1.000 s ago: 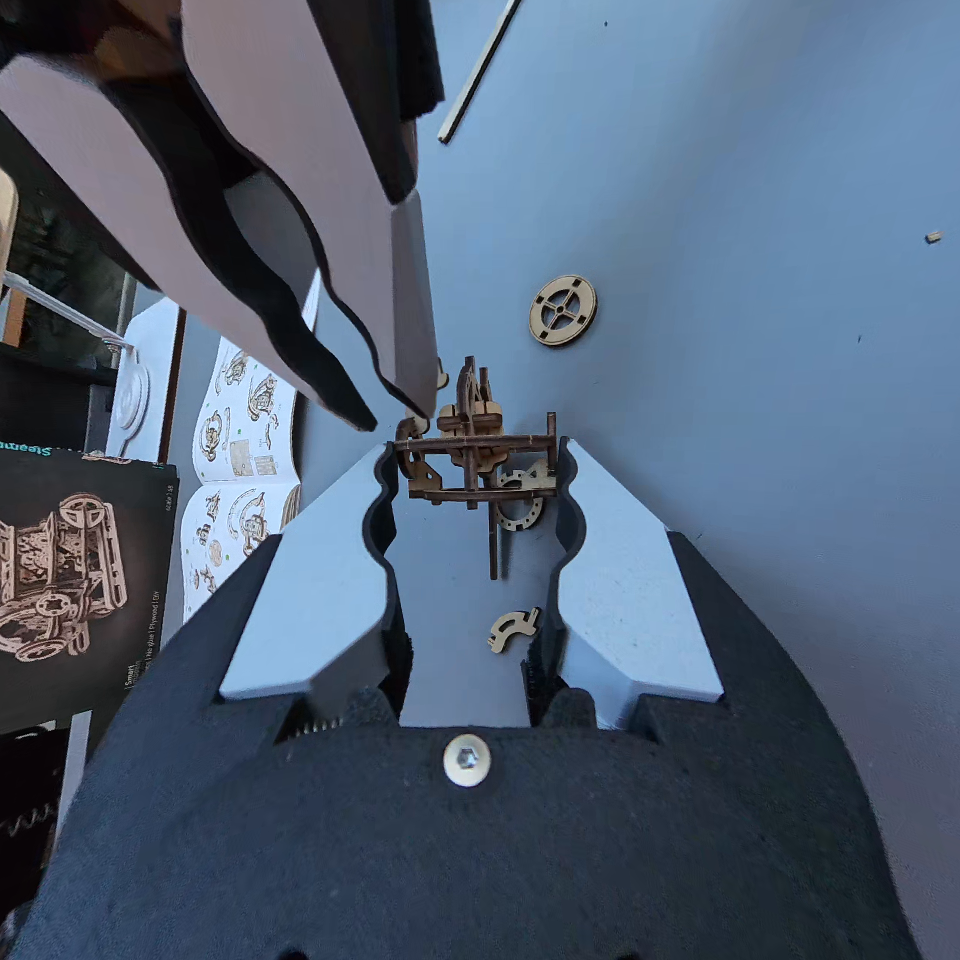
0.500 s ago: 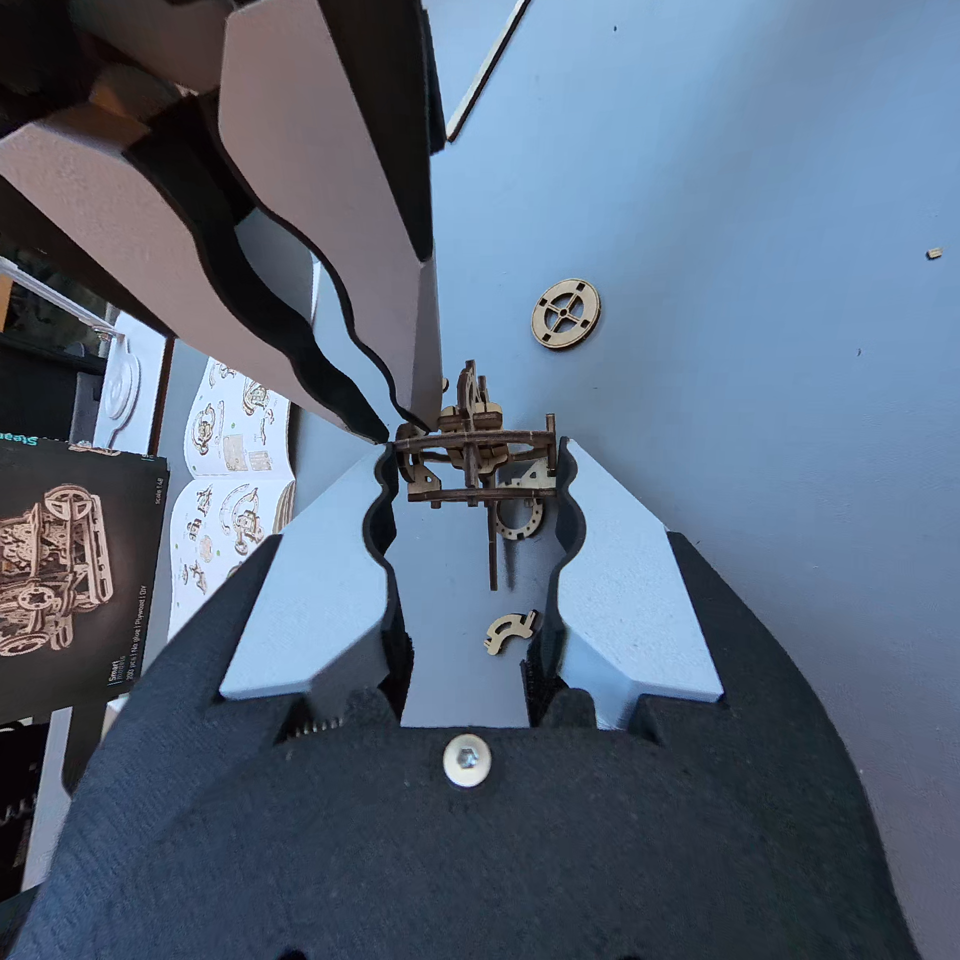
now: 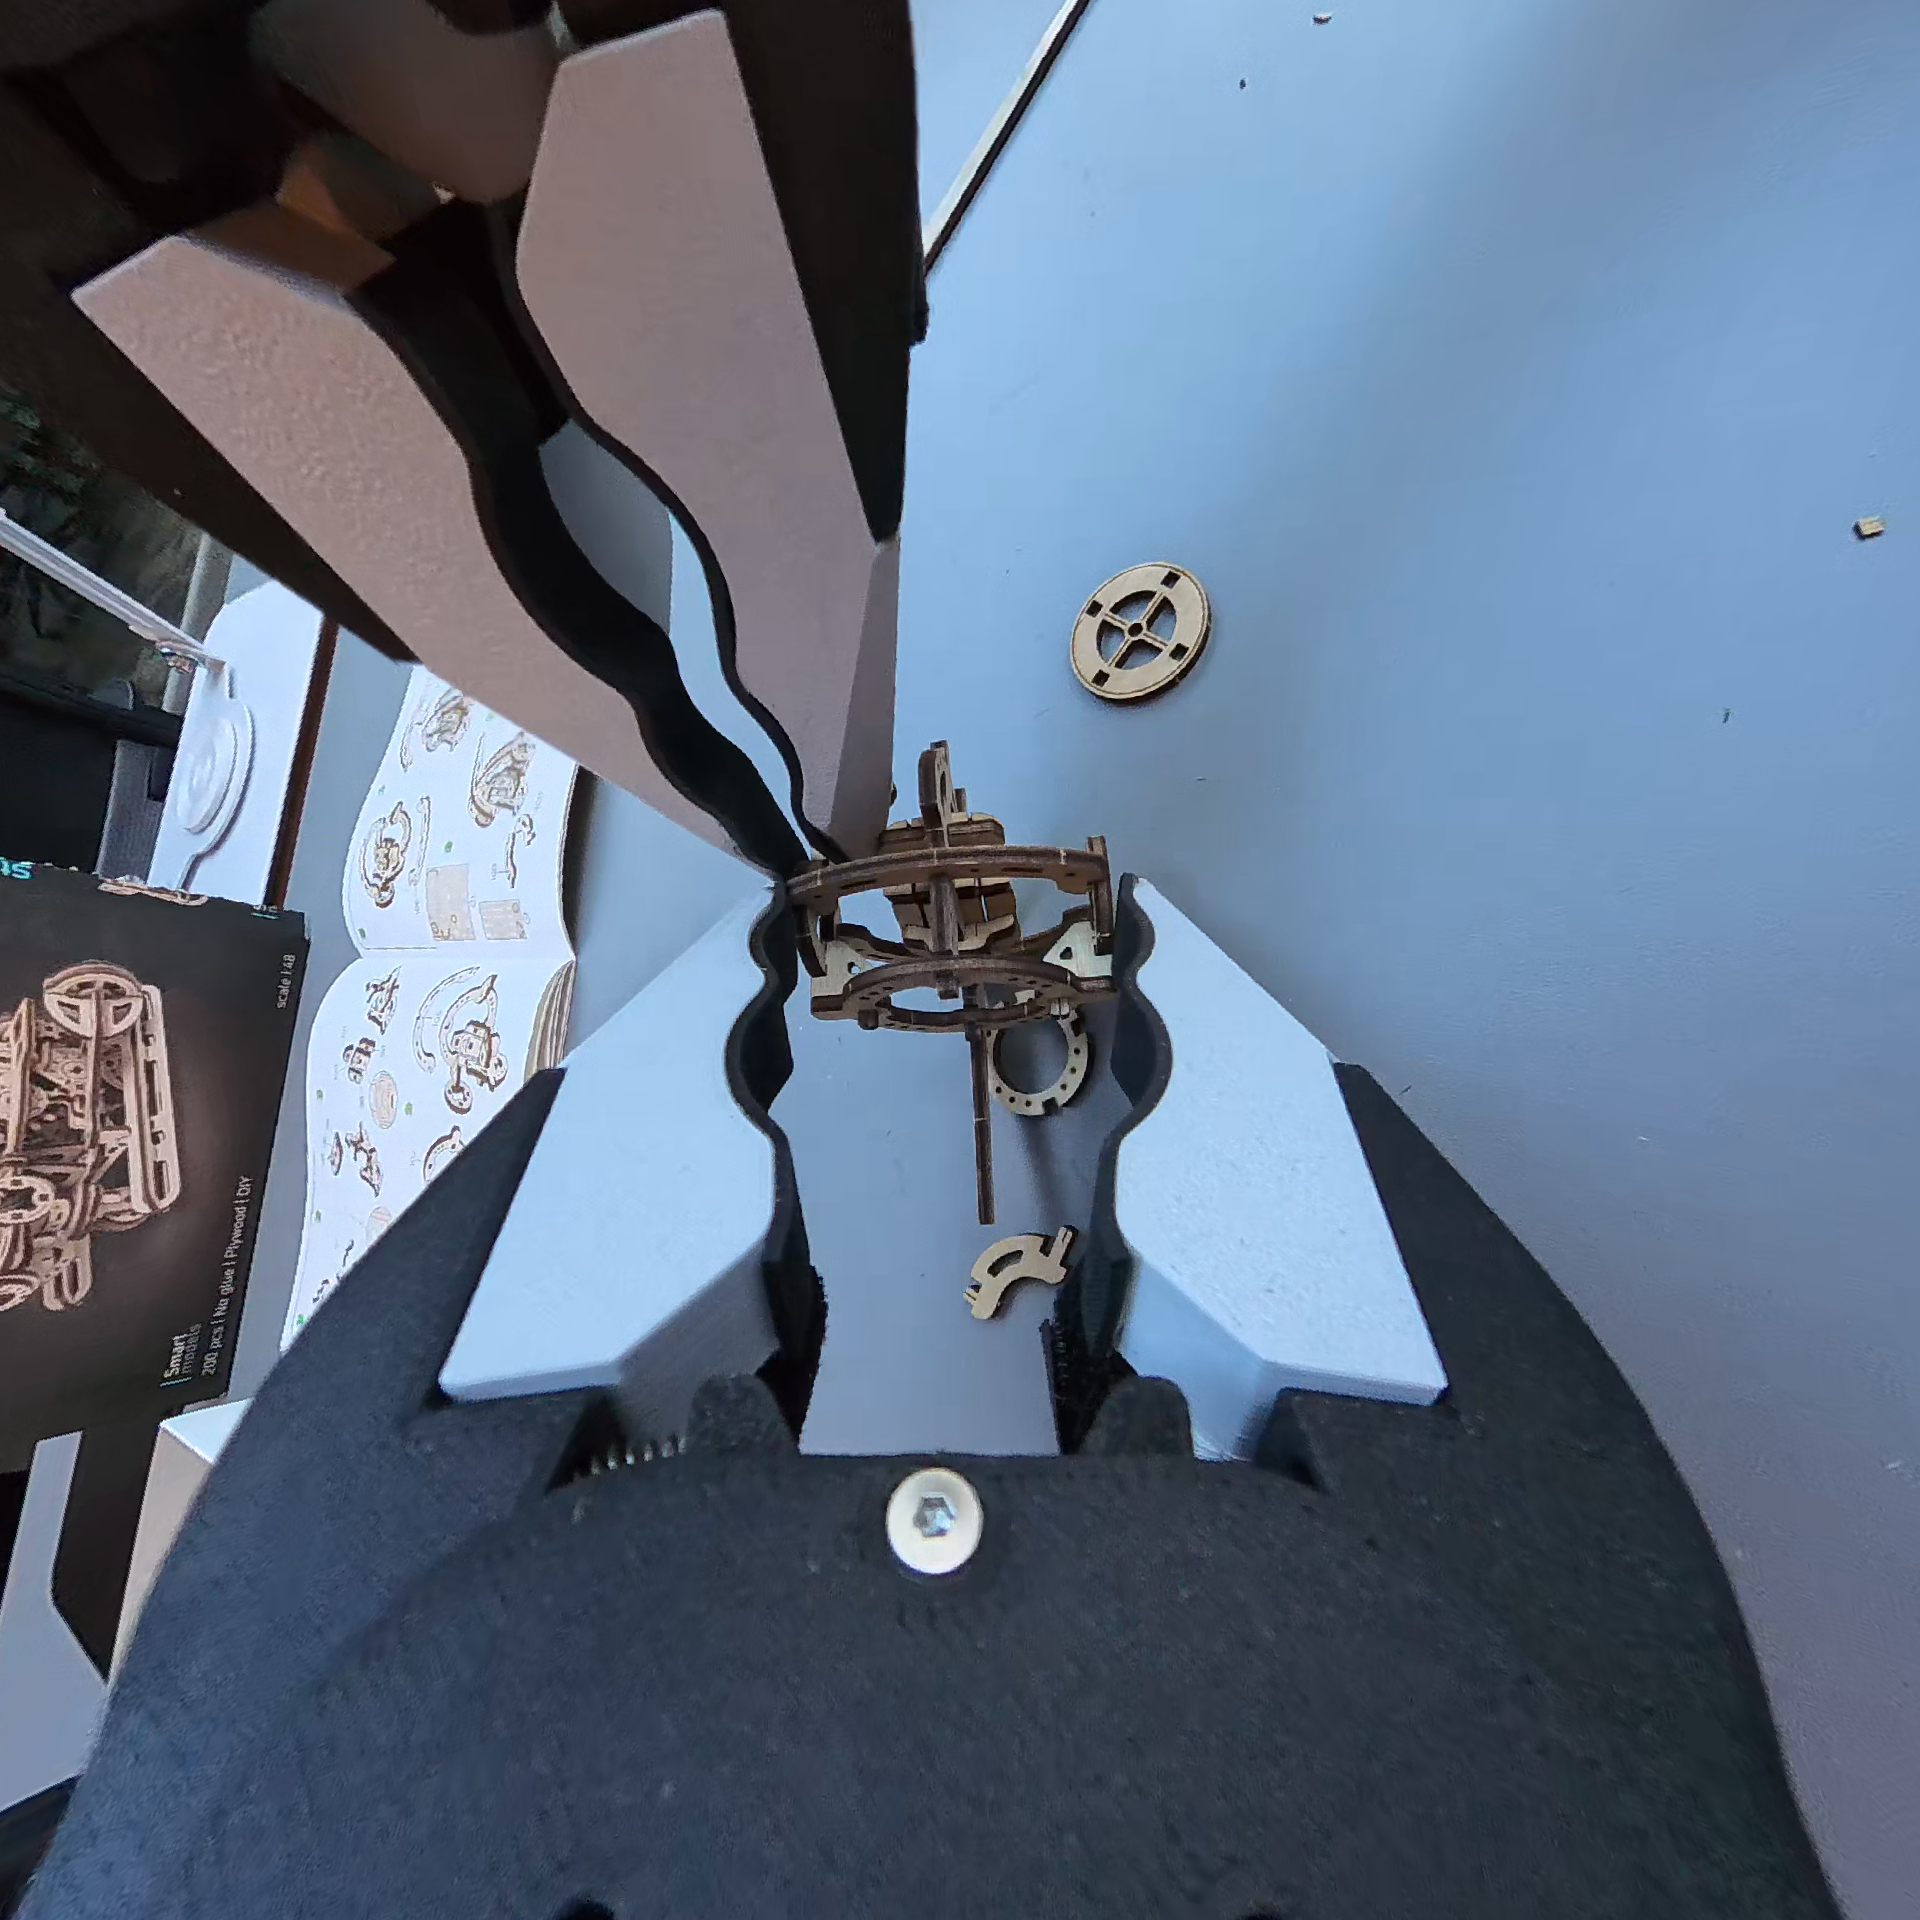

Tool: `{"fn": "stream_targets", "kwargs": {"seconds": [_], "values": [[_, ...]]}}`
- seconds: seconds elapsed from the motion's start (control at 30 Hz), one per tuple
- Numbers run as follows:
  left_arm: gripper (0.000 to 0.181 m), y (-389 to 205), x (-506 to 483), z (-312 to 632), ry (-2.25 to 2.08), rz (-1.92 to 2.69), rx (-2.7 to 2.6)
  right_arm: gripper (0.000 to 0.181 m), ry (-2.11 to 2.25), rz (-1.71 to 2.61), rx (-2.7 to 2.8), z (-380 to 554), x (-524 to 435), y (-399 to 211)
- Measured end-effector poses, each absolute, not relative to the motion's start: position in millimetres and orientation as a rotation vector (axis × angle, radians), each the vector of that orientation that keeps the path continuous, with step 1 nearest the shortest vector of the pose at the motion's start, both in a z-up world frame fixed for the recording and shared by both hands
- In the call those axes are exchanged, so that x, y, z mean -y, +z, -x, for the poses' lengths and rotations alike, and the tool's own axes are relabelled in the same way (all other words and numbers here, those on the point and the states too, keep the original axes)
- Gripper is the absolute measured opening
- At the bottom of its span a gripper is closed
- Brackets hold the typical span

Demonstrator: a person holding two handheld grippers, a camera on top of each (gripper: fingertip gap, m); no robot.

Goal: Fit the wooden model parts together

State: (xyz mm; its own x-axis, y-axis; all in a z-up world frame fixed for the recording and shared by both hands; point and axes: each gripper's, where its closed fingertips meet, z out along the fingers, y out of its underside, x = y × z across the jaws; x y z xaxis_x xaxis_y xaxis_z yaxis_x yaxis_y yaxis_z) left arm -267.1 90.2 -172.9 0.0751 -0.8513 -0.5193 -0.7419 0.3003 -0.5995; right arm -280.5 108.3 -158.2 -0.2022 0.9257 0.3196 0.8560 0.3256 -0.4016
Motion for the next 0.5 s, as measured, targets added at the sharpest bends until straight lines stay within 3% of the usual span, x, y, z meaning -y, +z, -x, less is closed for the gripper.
{"fn": "stream_targets", "kwargs": {"seconds": [0.13, 0.33, 0.5], "values": [[0.059, -170, -93, 268, -0.17, 1.445, -1.647, 0.007, 0.153, 1.583, 2.065, 277, -111, -156], [0.082, -174, -99, 269, -0.276, 1.522, -1.592, 0.006, 0.152, 1.627, 1.99, 273, -113, -147], [0.066, -170, -99, 261, -0.32, 1.463, -1.546, 0.006, 0.196, 1.627, 1.965, 275, -109, -142]]}}
